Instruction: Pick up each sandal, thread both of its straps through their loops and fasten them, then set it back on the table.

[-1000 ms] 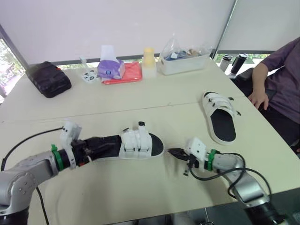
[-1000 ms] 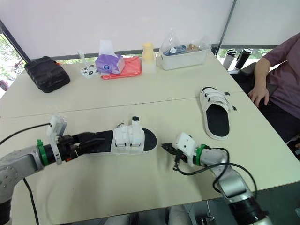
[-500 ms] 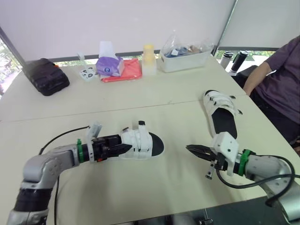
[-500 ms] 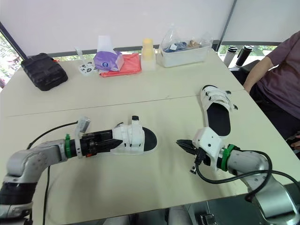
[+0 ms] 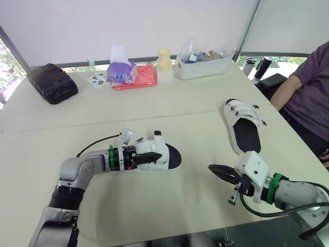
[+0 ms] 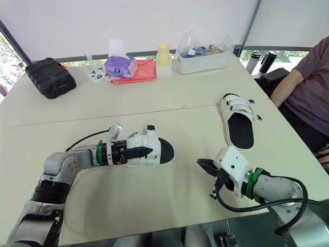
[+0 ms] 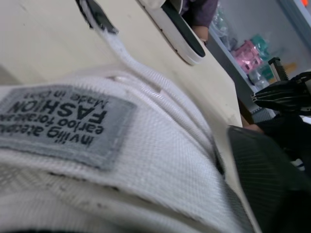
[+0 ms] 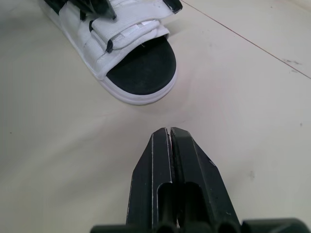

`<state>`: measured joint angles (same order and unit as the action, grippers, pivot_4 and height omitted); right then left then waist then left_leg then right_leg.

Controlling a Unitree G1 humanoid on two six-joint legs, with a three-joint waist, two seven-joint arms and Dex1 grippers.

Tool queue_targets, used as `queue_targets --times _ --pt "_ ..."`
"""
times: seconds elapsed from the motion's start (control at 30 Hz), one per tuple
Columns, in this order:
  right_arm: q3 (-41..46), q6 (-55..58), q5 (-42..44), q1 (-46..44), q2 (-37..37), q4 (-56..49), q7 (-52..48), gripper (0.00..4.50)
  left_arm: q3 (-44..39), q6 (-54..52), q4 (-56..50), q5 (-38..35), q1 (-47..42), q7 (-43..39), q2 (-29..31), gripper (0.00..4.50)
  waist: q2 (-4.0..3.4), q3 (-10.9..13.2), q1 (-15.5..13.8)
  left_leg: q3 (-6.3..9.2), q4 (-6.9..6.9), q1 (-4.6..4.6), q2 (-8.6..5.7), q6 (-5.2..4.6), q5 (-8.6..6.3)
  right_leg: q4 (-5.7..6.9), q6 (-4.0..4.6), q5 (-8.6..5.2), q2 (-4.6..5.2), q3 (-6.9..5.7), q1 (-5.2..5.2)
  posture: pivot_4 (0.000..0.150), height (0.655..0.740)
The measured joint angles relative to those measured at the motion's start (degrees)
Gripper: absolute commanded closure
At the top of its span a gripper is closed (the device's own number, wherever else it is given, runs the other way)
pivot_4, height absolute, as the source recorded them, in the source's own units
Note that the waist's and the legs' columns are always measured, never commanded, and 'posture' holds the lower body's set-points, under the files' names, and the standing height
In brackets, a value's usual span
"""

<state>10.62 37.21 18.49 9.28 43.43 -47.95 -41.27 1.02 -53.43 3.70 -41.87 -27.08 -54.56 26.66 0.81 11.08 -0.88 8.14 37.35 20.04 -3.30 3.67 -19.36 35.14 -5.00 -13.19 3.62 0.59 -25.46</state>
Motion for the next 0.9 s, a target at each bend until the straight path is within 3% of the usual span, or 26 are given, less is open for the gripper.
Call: queue_targets --times 0.1,0.3,0.5,0.77,0.9 --pt "0.0 0.0 0.2 -0.1 0.2 0.0 0.3 4.50 -0.6 -1.2 -0.2 -0.2 -0.2 1.2 -1.0 4.17 0.00 0.0 0.0 0.00 0.07 0.01 -0.02 -0.02 -0.01 0.01 -0.05 0.04 0.00 0.01 0.02 0.150 0.7400" --pt "-1.1 -0.1 0.4 -1.5 0.0 0.7 1.1 4.50 -3.1 -3.5 -2.1 -1.6 -1.1 9.4 -7.3 4.17 0.00 0.0 0.0 0.03 0.54 0.27 -0.03 -0.16 -0.09 0.10 -0.15 0.13 0.01 0.01 -0.02 0.150 0.7400" --pt "-4.7 -0.6 0.3 -5.9 -2.0 3.4 3.0 4.50 -14.9 16.0 5.6 3.7 -16.7 34.0 -23.4 4.17 0.20 0.1 -1.4 -0.22 0.88 0.28 -0.04 -0.14 -0.07 -0.03 -0.26 0.61 -0.03 0.17 0.04 0.150 0.7400" --pt "-9.2 -2.3 -0.4 -10.6 -3.8 8.0 4.4 4.50 -23.6 43.8 35.6 10.2 -26.1 48.0 -31.2 4.17 0.22 0.1 -1.5 -0.33 0.87 0.37 -0.24 -0.17 -0.08 -0.02 -0.28 0.64 -0.09 0.22 -0.09 0.150 0.7400" --pt "-10.7 -2.8 -1.1 -11.6 -4.4 9.0 5.0 4.50 -26.3 52.1 43.8 10.2 -28.3 51.8 -32.7 4.17 0.24 0.1 -1.4 -0.34 0.87 0.38 -0.26 -0.22 -0.10 -0.02 -0.29 0.64 -0.05 0.24 -0.10 0.150 0.7400"
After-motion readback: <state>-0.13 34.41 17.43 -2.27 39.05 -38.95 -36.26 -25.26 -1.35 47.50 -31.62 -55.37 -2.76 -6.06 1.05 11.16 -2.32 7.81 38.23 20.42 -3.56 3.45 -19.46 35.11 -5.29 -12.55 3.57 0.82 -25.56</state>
